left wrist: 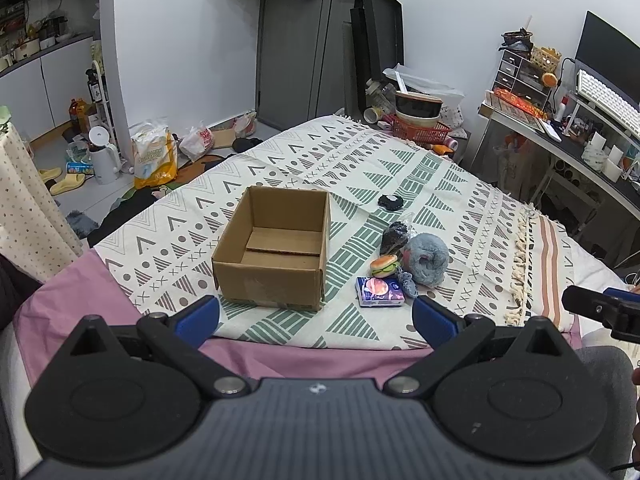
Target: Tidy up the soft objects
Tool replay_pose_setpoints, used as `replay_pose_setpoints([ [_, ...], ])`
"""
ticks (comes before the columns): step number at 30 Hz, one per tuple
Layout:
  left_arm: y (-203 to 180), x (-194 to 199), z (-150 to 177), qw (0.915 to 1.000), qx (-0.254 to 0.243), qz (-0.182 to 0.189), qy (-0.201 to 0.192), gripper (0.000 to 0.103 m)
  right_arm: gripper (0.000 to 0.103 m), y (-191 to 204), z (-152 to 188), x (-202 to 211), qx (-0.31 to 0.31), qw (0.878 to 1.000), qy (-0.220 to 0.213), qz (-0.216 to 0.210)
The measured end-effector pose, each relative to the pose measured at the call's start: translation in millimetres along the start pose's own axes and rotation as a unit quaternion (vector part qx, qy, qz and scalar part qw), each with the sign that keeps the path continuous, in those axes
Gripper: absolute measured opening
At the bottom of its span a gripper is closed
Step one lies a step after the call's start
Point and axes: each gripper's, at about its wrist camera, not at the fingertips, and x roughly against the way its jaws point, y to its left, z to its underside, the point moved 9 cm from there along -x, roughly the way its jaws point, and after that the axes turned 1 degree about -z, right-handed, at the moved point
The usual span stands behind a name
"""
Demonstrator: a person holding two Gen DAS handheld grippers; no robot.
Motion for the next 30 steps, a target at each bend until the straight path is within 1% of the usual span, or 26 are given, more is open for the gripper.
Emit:
replay_pose_setpoints([
  [12, -5, 0, 3, 1.0000, -0.003, 0.003, -0.002, 0.102, 0.103, -2, 0, -1, 0.000, 1.000, -0.003, -0.005],
  [17, -7, -1, 3, 1.0000, -0.005, 0.003, -0.004, 0.102, 0.103, -1, -1, -3, 0.001, 1.000, -0.008, -0.020],
  [22, -14, -7, -1, 1.0000, -0.005, 0.005, -0.004, 0.102, 0.103, -3, -3, -9, 0.004, 1.000, -0.006, -0.026],
  [27, -25, -21, -6, 0.9999, -0.008, 0.007, -0.003, 0.102, 0.103, -9, -5, -17, 0.001, 0.999, -0.012, -0.031],
  [29, -27, -26, -8, 0.9999, -0.008, 0.006, -0.004, 0.102, 0.101, -11, -6, -22, 0.002, 0.999, -0.012, -0.036],
  [30, -29, -29, -8, 0.9999, -0.008, 0.006, -0.004, 0.101, 0.099, -12, -5, -25, 0.002, 0.999, -0.010, -0.039],
])
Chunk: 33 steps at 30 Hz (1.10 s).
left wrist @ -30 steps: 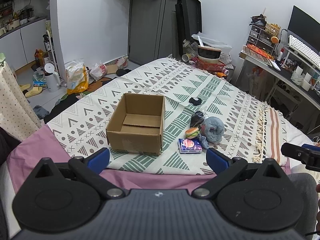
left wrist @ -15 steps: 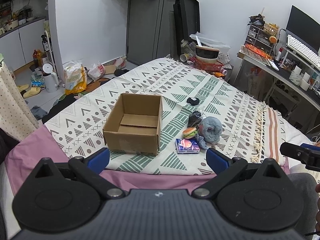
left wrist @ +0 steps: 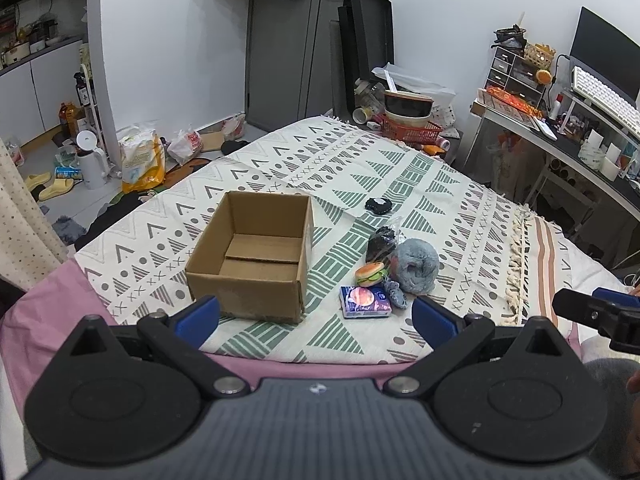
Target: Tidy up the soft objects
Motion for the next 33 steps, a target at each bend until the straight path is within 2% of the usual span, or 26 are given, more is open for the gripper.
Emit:
replay_pose_setpoints([
  [4, -9, -13, -3, 1.0000, -0.002, 0.006, 0.000, 0.100, 0.084, -7, 3, -17, -0.008, 1.000, 0.015, -0.009],
  [9, -21, -34, -6, 0.9998, -0.002, 0.018, 0.006, 0.099, 0.072, -18, 5, -38, -0.034, 0.999, 0.031, -0.023],
  [15, -31, -58, -11, 0.9995, -0.001, 0.029, 0.014, 0.091, 0.059, -35, 5, -63, -0.062, 0.996, 0.049, -0.028],
  [22, -47, -86, -21, 0.9990, 0.002, 0.038, 0.021, 0.081, 0.047, -50, 0, -95, -0.086, 0.993, 0.074, -0.031],
  [30, -67, -121, -31, 0.9980, 0.005, 0.053, 0.034, 0.074, 0.045, -62, -5, -125, -0.112, 0.989, 0.089, -0.032],
  [33, -73, -138, -31, 0.9972, 0.000, 0.059, 0.046, 0.073, 0.041, -67, -7, -138, -0.122, 0.988, 0.090, -0.034],
])
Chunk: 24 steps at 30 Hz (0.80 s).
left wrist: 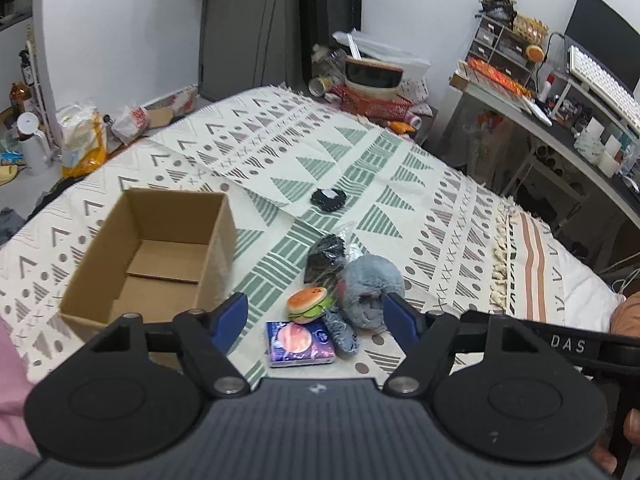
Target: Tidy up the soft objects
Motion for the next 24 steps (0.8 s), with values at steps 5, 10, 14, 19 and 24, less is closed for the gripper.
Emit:
replay_pose_setpoints([
  [5, -8, -33, 2, 0.9997, 0.000, 0.014, 0.022, 0.062, 0.033, -13, -1, -17, -0.024, 1.000, 0.005, -0.010],
  [10, -13, -64, 6, 0.9988, 0.000, 0.025, 0.042, 0.055, 0.028, -25, -2, -30, -0.052, 0.998, 0.015, -0.023],
  [14, -17, -87, 10, 0.9978, -0.003, 0.033, 0.057, 0.053, 0.028, -29, 0, -43, -0.071, 0.996, 0.028, -0.043],
  [19, -16, -118, 17, 0.9960, 0.002, 0.038, 0.082, 0.052, 0.028, -35, -1, -61, -0.092, 0.993, 0.042, -0.059],
  [24, -19, -146, 22, 0.9940, 0.004, 0.048, 0.098, 0.052, 0.028, -45, 0, -81, -0.107, 0.991, 0.057, -0.052],
])
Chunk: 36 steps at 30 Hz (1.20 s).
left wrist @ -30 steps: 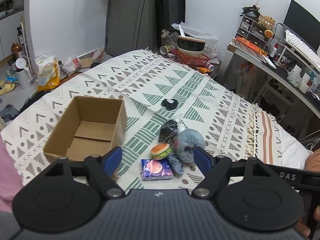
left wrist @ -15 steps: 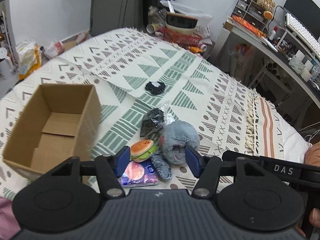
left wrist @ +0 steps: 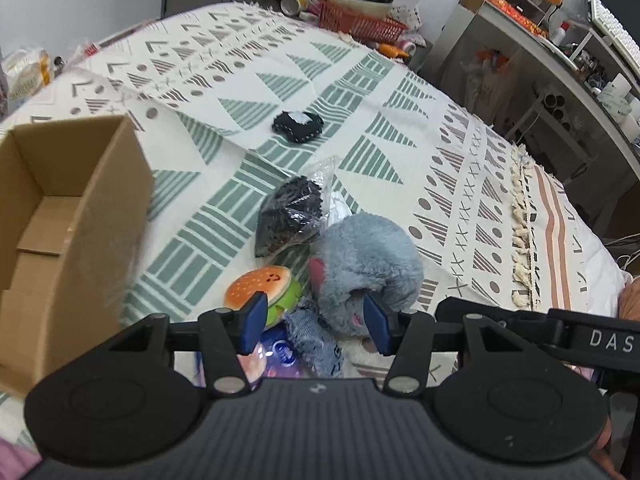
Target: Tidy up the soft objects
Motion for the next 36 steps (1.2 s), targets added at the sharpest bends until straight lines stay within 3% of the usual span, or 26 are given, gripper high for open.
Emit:
replay_pose_setpoints([
  [6, -8, -23, -12, 0.9995, -0.019, 0.021, -0.009, 0.048, 0.028, -11, -8, -12, -0.026, 1.000, -0.001, -0.004],
  [10, -7, -37, -19, 0.9995, -0.014, 0.027, 0.001, 0.029, 0.028, -15, -17, -20, -0.040, 0.999, -0.006, -0.008],
  [13, -8, -45, -22, 0.9993, -0.003, 0.037, 0.006, 0.021, 0.028, -16, -23, -27, -0.043, 0.999, -0.009, -0.005],
  [23, -10, -44, -25, 0.9989, 0.009, 0.046, 0.001, 0.015, 0.028, -22, -27, -50, -0.045, 0.999, 0.004, 0.017],
  [25, -9, -43, -25, 0.9987, 0.015, 0.049, 0.000, 0.013, 0.022, -21, -25, -52, -0.037, 0.999, 0.006, 0.021],
  [28, -9, -39, -23, 0.9988, 0.017, 0.047, 0.001, 0.012, 0.015, -18, -23, -47, -0.023, 1.000, -0.001, 0.019],
  [36, -12, -4, -27, 0.9987, 0.008, 0.041, -0.029, 0.012, 0.014, 12, -21, -20, 0.017, 0.999, -0.032, -0.010],
])
